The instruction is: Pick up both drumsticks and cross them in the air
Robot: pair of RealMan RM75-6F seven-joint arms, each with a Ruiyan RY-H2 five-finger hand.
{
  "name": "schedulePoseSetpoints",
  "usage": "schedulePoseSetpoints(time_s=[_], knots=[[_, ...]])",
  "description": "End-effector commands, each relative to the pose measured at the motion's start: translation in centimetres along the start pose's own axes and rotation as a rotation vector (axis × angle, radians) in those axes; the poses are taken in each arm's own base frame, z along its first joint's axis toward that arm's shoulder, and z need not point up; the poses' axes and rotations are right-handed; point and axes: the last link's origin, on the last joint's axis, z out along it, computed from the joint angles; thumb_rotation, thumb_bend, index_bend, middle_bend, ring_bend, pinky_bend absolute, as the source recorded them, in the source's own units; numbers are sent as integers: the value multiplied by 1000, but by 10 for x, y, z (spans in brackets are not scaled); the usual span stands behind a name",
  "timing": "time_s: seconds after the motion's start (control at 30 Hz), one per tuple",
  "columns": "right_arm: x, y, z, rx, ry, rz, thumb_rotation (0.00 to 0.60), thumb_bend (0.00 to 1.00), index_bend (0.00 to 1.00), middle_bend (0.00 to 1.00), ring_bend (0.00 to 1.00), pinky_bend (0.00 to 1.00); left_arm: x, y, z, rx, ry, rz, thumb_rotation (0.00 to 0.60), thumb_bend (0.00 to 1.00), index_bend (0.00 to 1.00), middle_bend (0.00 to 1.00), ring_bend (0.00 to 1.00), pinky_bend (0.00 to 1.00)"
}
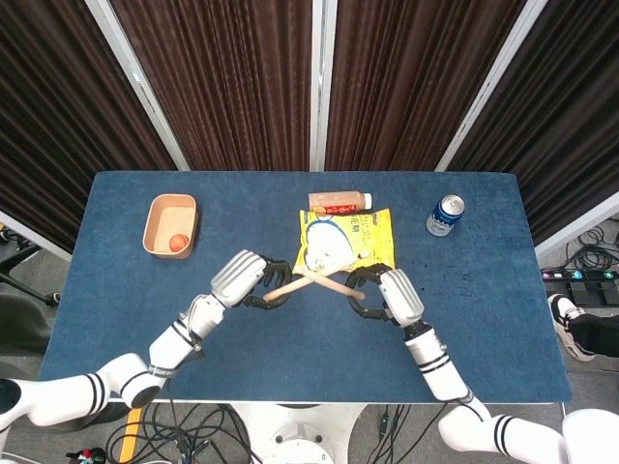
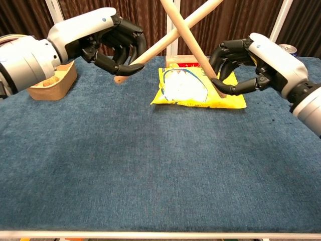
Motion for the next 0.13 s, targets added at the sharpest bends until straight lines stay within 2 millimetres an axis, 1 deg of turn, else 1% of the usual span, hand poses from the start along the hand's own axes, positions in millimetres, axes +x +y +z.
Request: schedulePoseSetpoints(time_s=[0.03, 0.13], knots=[[-2, -4, 4, 15, 2, 2, 600, 628, 772, 669, 505, 417, -2, 4, 4, -18, 5, 10, 600, 507, 691, 739, 667, 684], [-4, -4, 5, 18, -6, -10, 600, 628, 772, 669, 505, 417, -2, 6, 5, -23, 12, 2, 600, 507, 691, 739, 667, 685]])
